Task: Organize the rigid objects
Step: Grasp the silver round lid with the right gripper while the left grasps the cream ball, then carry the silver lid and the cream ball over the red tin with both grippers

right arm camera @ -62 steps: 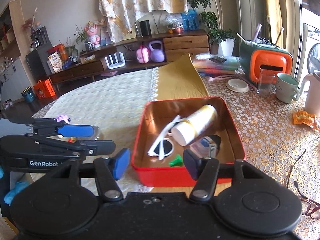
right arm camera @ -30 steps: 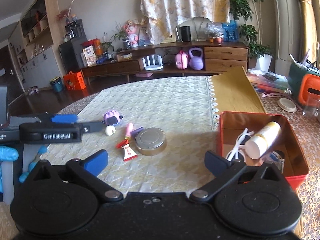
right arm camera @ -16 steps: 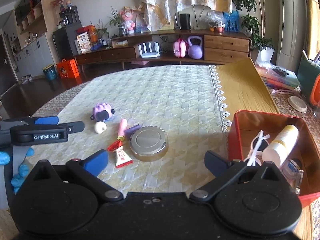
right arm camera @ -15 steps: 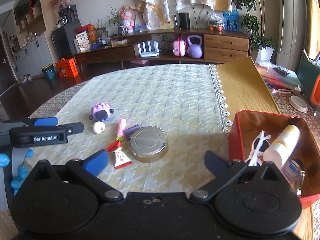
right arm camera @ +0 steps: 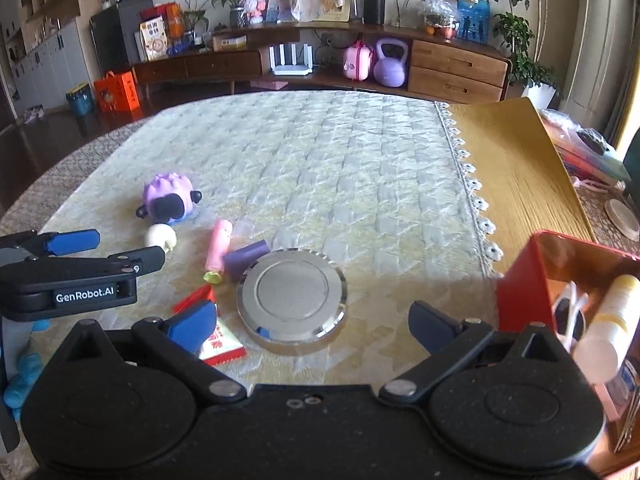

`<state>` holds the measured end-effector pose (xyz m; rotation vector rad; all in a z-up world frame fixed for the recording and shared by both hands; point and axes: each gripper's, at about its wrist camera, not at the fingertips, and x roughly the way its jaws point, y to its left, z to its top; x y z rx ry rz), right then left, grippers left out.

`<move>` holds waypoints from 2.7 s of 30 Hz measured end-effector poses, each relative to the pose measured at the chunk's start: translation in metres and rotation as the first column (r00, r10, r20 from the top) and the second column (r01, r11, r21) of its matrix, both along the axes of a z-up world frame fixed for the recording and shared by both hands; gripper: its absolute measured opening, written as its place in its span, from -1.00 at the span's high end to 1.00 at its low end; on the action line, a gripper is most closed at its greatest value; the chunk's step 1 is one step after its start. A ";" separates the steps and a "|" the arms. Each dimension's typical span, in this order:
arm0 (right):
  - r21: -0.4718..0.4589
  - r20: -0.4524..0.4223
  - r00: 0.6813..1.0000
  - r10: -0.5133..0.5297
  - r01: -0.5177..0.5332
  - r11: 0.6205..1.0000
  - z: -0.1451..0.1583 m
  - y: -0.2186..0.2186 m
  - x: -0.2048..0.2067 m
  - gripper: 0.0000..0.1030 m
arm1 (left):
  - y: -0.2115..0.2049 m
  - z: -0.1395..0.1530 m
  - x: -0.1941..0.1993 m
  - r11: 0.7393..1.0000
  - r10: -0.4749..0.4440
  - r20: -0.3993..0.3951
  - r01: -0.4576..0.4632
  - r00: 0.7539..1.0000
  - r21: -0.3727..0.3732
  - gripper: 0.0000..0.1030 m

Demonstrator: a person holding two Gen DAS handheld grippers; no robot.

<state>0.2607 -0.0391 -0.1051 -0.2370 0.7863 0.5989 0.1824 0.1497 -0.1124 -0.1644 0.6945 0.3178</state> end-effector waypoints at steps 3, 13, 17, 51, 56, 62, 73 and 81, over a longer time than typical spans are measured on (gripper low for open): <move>-0.014 -0.007 1.000 -0.006 0.006 1.000 -0.005 0.008 0.006 -0.97 | 0.002 -0.005 0.005 1.000 0.008 0.005 -0.008 1.000 0.003 -0.66; -0.033 -0.044 0.999 -0.014 0.012 0.999 -0.019 0.024 0.021 -0.87 | -0.001 -0.017 0.016 1.000 -0.021 0.020 0.021 1.000 0.011 -0.44; -0.043 -0.051 0.998 -0.021 0.019 0.999 -0.024 0.027 0.024 -0.82 | -0.003 -0.020 0.018 1.000 -0.028 0.017 0.028 0.999 -0.001 -0.15; 0.041 -0.022 1.000 -0.011 0.012 0.999 0.015 -0.015 -0.013 -0.47 | -0.018 0.017 0.000 0.994 -0.101 0.038 0.102 0.994 -0.028 0.31; 0.051 -0.012 1.000 -0.011 0.011 0.999 0.031 -0.032 -0.024 -0.47 | -0.025 0.032 -0.009 0.989 -0.120 0.037 0.123 0.992 -0.078 0.31; 0.072 0.007 1.000 -0.019 0.018 0.997 0.048 -0.059 -0.039 -0.47 | -0.048 0.051 -0.018 0.983 -0.163 0.047 0.166 0.985 -0.080 0.30; 0.105 0.036 0.995 -0.096 0.092 0.990 0.066 -0.123 -0.047 -0.48 | -0.099 0.070 -0.020 0.958 -0.280 0.063 0.283 0.958 -0.044 0.30; 0.101 0.050 0.982 -0.183 0.177 0.979 0.064 -0.177 -0.039 -0.48 | -0.143 0.073 -0.010 0.935 -0.349 0.056 0.351 0.936 -0.042 0.30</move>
